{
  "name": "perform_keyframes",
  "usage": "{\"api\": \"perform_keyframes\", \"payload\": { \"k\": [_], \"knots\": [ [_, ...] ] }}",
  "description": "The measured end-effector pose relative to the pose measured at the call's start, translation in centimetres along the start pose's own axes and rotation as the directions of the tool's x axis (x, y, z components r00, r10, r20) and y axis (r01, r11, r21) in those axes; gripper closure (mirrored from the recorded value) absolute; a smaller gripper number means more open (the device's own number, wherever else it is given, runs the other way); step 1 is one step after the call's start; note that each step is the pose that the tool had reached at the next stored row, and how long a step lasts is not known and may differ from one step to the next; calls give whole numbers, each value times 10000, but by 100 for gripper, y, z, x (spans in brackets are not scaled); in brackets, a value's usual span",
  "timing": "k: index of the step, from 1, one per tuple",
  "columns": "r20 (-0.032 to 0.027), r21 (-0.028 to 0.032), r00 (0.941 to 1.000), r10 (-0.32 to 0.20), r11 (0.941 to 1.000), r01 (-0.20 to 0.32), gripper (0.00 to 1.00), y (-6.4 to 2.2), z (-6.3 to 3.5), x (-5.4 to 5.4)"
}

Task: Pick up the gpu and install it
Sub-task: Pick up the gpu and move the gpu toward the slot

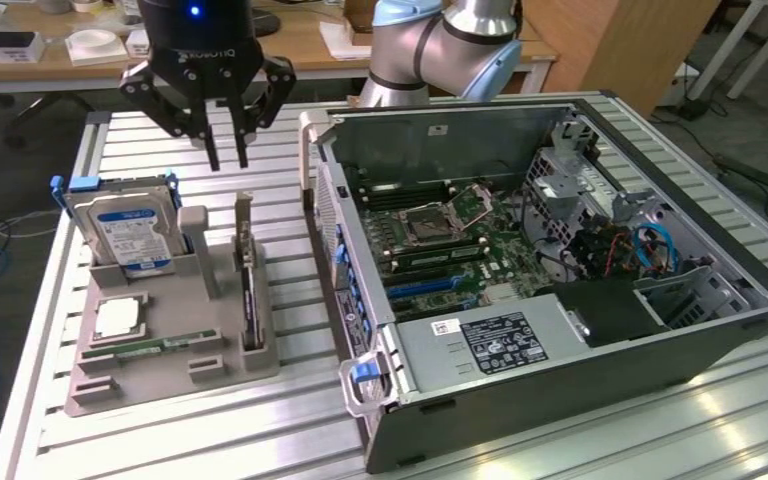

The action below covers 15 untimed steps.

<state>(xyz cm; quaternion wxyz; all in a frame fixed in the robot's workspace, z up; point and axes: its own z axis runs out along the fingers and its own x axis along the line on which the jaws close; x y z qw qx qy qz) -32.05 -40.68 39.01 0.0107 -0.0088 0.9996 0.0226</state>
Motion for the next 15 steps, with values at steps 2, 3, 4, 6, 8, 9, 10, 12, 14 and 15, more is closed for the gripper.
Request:
{"api": "perform_keyframes", "payload": {
  "k": [2, 3, 4, 6, 8, 9, 10, 12, 14, 15],
  "knots": [
    [-12, -1, 10000, 1, 10000, -1, 68, -11, 9, 0],
    [-20, -1, 10000, 2, 10000, -2, 68, -14, 16, 1],
    [-28, 0, 10000, 3, 10000, -3, 68, -18, 23, 1],
    [-39, 0, 10000, 2, 10000, -2, 68, -25, 41, 1],
    [-47, -1, 10000, 4, 10000, -4, 68, -28, 55, 2],
    [-50, -1, 10000, 4, 10000, -4, 68, -30, 62, 2],
    [-50, -1, 10000, 3, 10000, -3, 68, -32, 68, 2],
    [-56, 0, 10000, 3, 10000, -3, 68, -35, 83, 3],
    [-56, -1, 10000, 3, 10000, -3, 68, -37, 100, 8],
    [-56, 0, 10000, 1, 10000, -1, 68, -38, 109, 10]
  ]
}}
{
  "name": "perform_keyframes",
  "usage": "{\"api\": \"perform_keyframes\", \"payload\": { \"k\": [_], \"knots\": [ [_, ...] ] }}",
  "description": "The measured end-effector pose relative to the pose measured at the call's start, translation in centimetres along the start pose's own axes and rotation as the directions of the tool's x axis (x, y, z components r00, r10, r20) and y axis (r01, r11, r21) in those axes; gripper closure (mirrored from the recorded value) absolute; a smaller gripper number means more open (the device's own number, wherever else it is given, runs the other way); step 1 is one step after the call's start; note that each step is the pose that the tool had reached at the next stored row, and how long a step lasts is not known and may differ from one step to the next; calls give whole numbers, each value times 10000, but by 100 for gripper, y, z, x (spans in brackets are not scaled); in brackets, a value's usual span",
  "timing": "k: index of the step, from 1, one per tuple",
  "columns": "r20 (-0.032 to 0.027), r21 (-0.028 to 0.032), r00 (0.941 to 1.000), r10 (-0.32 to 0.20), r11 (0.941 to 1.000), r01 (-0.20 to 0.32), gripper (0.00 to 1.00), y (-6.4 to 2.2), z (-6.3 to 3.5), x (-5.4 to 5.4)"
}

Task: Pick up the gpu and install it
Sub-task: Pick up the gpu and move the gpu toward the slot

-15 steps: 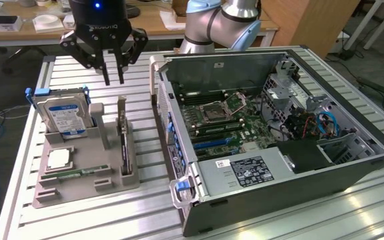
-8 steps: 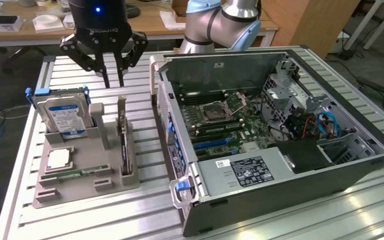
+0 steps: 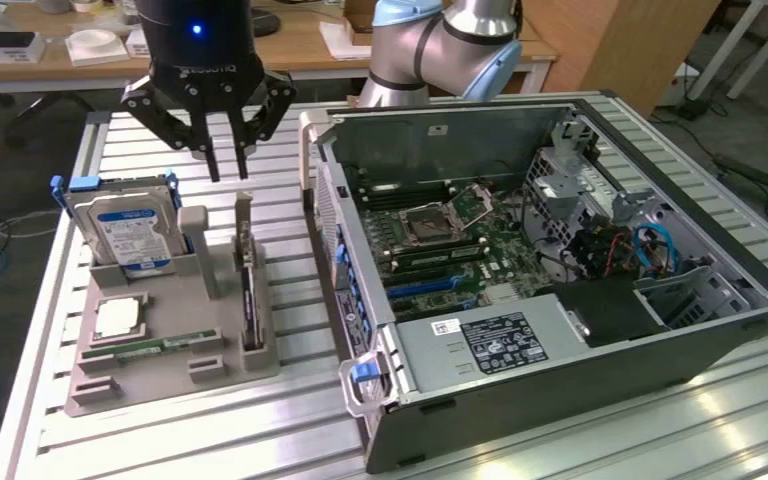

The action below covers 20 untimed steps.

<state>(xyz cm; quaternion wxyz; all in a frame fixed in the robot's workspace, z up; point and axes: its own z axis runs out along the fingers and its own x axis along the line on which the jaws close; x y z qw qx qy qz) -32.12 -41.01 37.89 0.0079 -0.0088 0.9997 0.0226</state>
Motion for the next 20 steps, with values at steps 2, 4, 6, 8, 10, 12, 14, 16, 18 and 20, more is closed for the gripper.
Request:
{"api": "perform_keyframes", "payload": {
  "k": [2, 4, 6, 8, 10, 12, 14, 16, 18, 20],
  "knots": [
    [1, -1, 10000, 2, 10000, -2, 68, -1, 19, 3],
    [-1, 0, 10000, 2, 10000, -2, 68, -1, 35, 4],
    [-2, -1, 10000, 2, 10000, -2, 68, -2, 54, 5],
    [-11, -1, 10000, 2, 10000, -2, 68, -3, 72, 5],
    [-33, -1, 10000, 5, 10000, -5, 68, -3, 88, 6],
    [-52, -1, 10000, 4, 10000, -4, 68, -5, 107, 6],
    [-73, -2, 10000, 6, 10000, -6, 68, -6, 127, 6],
    [-100, -1, 10000, 7, 10000, -7, 68, -7, 147, 7],
    [-120, -2, 9999, 8, 10000, -8, 68, -8, 166, 7],
    [-141, -3, 9999, 9, 10000, -9, 68, -9, 185, 7]
  ]
}}
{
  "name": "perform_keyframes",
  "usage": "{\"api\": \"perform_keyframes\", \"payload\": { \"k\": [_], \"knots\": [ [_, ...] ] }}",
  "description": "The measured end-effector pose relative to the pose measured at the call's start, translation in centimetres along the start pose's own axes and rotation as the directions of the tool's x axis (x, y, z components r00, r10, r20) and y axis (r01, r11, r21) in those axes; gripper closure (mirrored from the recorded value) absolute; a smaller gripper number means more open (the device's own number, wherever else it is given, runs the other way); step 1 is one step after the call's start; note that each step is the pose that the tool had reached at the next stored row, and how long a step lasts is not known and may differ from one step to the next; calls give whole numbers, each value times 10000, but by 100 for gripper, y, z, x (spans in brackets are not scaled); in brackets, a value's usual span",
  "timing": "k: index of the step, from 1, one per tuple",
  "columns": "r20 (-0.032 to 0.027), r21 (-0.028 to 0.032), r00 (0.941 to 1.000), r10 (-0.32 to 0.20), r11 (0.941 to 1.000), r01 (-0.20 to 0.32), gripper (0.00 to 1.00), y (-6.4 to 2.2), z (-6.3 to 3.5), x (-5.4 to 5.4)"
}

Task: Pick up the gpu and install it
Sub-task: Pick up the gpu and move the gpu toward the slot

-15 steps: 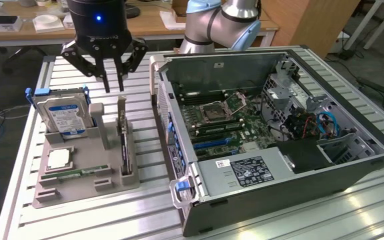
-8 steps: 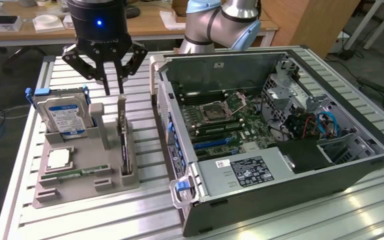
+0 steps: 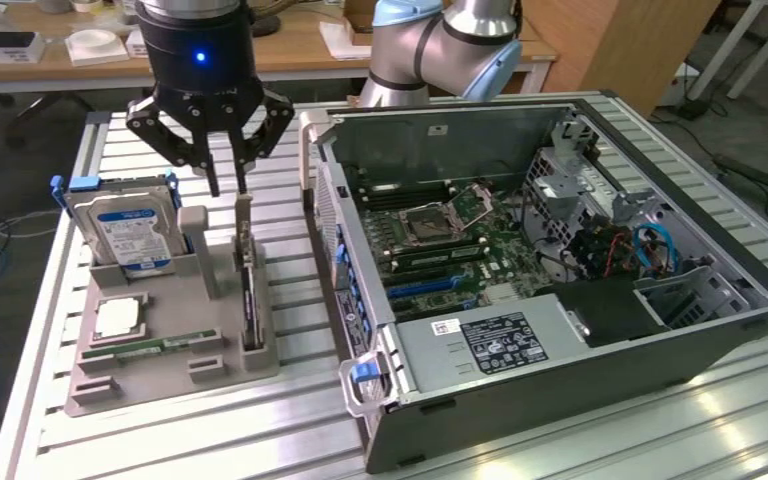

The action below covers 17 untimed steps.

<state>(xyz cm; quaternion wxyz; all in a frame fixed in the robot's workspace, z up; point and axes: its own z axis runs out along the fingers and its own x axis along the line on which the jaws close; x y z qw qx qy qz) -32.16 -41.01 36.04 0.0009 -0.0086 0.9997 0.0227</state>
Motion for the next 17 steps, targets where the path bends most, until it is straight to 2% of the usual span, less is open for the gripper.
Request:
{"api": "perform_keyframes", "payload": {
  "k": [8, 17],
  "knots": [
    [-95, -1, 10000, 4, 10000, -4, 68, -7, 93, 1],
    [-132, -2, 9999, 3, 10000, -3, 68, -19, 170, 8]
  ]
}}
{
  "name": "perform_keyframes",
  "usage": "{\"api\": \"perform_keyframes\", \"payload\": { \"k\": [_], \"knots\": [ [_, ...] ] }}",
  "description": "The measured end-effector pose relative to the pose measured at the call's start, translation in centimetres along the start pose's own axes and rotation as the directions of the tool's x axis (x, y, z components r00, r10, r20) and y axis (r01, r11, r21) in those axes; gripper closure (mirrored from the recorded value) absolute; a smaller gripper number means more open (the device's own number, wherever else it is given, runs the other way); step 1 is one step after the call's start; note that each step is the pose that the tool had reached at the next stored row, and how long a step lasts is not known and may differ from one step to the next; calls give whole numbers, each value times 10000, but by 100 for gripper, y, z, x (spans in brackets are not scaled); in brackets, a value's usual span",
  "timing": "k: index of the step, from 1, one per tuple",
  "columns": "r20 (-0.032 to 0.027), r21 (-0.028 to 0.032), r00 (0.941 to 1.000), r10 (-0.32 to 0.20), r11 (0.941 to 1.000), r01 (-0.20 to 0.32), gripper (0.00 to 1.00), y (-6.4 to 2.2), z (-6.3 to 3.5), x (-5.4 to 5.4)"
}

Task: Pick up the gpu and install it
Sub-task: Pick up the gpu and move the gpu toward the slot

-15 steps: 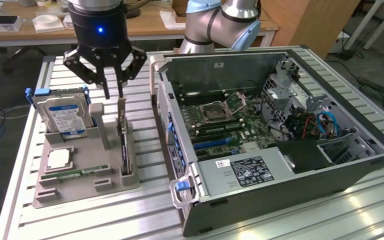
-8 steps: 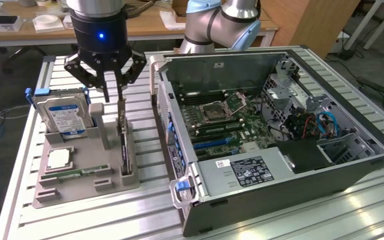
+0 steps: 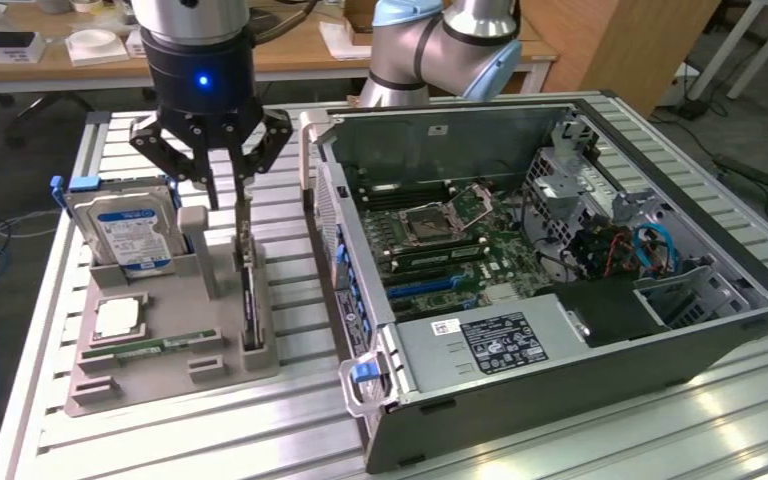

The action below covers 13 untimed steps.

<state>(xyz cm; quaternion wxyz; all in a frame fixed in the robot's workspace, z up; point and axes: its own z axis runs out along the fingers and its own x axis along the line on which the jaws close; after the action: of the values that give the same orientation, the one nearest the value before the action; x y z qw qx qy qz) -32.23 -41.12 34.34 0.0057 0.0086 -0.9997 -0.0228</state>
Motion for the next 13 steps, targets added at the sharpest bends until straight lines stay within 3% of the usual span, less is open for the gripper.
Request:
{"api": "perform_keyframes", "payload": {
  "k": [13],
  "knots": [
    [-18, 0, 10000, -16, 10000, 16, 68, -13, 146, 0]
  ]
}}
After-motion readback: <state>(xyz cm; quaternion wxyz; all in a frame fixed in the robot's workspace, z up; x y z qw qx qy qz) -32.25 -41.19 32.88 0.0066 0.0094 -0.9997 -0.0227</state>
